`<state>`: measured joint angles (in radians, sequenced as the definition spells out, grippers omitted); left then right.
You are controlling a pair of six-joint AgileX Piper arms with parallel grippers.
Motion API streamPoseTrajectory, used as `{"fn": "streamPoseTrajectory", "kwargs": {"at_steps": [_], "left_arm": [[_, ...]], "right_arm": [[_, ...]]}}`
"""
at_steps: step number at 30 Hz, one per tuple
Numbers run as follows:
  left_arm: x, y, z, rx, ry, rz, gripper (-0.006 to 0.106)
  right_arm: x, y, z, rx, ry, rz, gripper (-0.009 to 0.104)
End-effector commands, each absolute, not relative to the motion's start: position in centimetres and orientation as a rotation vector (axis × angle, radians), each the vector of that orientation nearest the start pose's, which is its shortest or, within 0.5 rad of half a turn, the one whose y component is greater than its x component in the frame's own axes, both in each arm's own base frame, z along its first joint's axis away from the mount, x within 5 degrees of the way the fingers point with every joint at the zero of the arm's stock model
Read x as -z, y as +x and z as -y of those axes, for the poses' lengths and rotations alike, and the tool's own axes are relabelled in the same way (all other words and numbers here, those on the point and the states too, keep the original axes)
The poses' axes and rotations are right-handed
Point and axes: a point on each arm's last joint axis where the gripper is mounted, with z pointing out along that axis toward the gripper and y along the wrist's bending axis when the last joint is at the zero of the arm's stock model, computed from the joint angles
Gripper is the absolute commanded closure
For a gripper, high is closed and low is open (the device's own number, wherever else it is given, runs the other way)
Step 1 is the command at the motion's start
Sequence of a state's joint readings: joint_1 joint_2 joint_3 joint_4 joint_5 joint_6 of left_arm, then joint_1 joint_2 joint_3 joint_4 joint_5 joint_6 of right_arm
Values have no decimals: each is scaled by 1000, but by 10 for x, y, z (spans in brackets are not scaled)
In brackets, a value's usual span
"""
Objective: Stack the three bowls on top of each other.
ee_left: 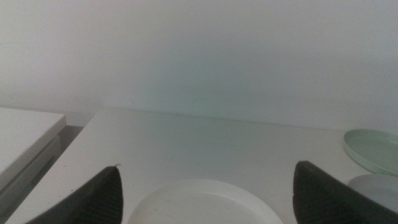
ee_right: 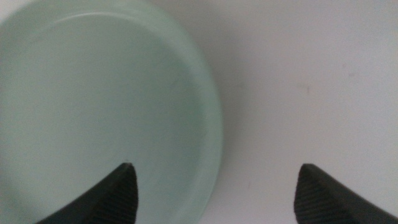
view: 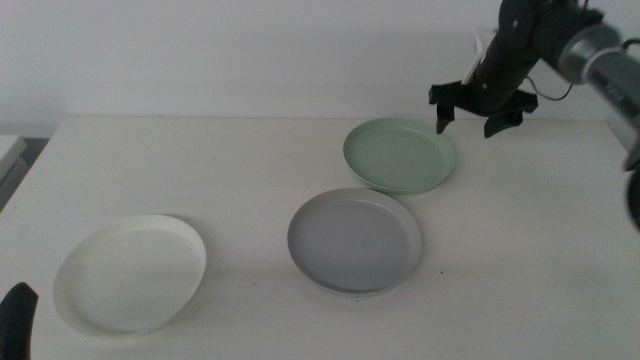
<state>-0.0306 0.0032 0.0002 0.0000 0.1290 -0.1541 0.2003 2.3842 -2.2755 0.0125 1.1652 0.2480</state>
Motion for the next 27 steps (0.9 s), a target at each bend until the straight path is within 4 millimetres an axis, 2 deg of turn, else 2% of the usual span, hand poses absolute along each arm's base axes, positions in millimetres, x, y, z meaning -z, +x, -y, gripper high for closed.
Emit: {"fn": "streamPoseTrajectory", "kwargs": {"at_steps": [1, 5, 8, 20, 21, 24, 25, 27], "left_arm": [[-203, 56, 2, 143, -100, -1598, 7], [-203, 56, 2, 143, -100, -1598, 7], [-203, 56, 2, 143, -100, -1598, 7], [-203, 56, 2, 143, -100, -1598, 7], [-203, 56, 2, 143, -100, -1598, 7], [-203, 56, 2, 143, -100, -1598, 7], [-203, 56, 2, 143, -100, -1598, 7], [-203, 56, 2, 143, -100, -1598, 7]], "right_arm": [[-206, 519, -95, -108, 103, -2791, 33], [-187, 530, -97, -129, 108, -2784, 43], [-175, 535, -101, -187, 119, -2765, 45], [-144, 538, -103, -206, 156, -2815, 59], [-143, 538, -103, -202, 152, -2816, 63], [-145, 538, -101, -169, 140, -2812, 92], [-148, 538, -100, -160, 133, -2805, 97], [-159, 539, -99, -144, 121, -2768, 97]]}}
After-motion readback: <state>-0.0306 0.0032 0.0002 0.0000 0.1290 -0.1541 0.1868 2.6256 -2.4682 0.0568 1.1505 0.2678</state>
